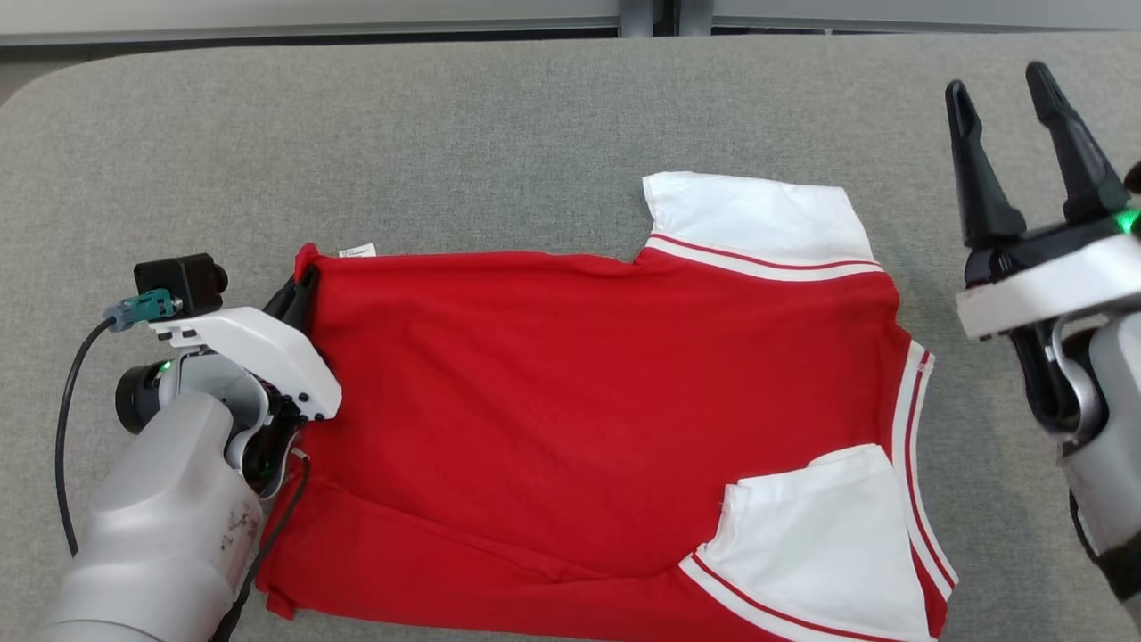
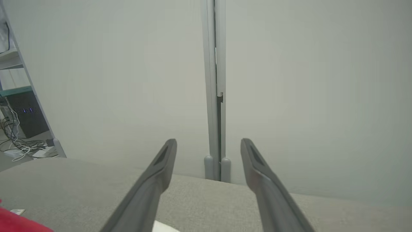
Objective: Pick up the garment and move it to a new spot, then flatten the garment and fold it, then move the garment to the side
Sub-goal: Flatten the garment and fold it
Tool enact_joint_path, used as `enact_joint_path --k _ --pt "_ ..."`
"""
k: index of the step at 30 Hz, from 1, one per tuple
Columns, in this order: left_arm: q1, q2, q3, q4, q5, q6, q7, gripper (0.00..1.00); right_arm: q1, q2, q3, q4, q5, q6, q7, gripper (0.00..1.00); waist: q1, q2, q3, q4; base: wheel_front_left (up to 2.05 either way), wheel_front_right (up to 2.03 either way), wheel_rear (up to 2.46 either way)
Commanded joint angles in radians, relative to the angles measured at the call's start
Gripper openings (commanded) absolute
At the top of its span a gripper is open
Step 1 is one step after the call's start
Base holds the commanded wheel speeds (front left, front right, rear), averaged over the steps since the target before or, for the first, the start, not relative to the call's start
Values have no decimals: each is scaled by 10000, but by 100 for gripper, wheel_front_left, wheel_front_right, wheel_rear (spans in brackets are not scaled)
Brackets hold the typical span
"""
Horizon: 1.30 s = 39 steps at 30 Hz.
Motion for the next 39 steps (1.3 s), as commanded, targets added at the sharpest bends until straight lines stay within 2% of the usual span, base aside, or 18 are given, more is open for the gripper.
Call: enact_joint_path --k 1,4,5,6,11,19,31,37,39 --pt "171 103 -32 75 -73 6 -30 0 651 87 -372 -485 -214 -4 130 100 0 0 -196 -105 0 0 0" --pt "380 104 -98 143 -170 6 -28 0 1868 319 -1135 -1485 -643 -4 548 100 0 0 -435 -163 0 0 0" --pt "502 94 -110 181 -233 6 -11 0 2723 543 -1663 -2165 -937 -4 878 100 0 0 -555 -183 0 0 0" --pt "502 94 -110 181 -233 6 -11 0 2723 543 -1663 -2165 -937 -4 878 100 0 0 -555 -183 0 0 0" --pt "751 113 -195 235 -375 6 20 0 4571 1252 -2724 -3826 -1592 -4 1733 100 0 0 -704 -224 0 0 0" --pt "712 173 -300 234 -470 6 28 0 5610 1888 -3337 -5387 -2171 -4 2641 100 0 0 -691 -285 0 0 0" --pt "551 243 -455 214 -561 6 24 0 5744 2067 -3597 -5858 -2248 -2 2953 100 0 0 -588 -271 0 0 0" --pt "247 196 -520 94 -566 6 15 0 5026 1885 -3726 -5437 -1987 -2 3002 100 0 0 -203 -143 0 0 0" --pt "72 115 -562 28 -541 6 13 0 4531 1637 -3621 -5031 -1877 -2 3071 100 0 0 12 -15 0 0 0"
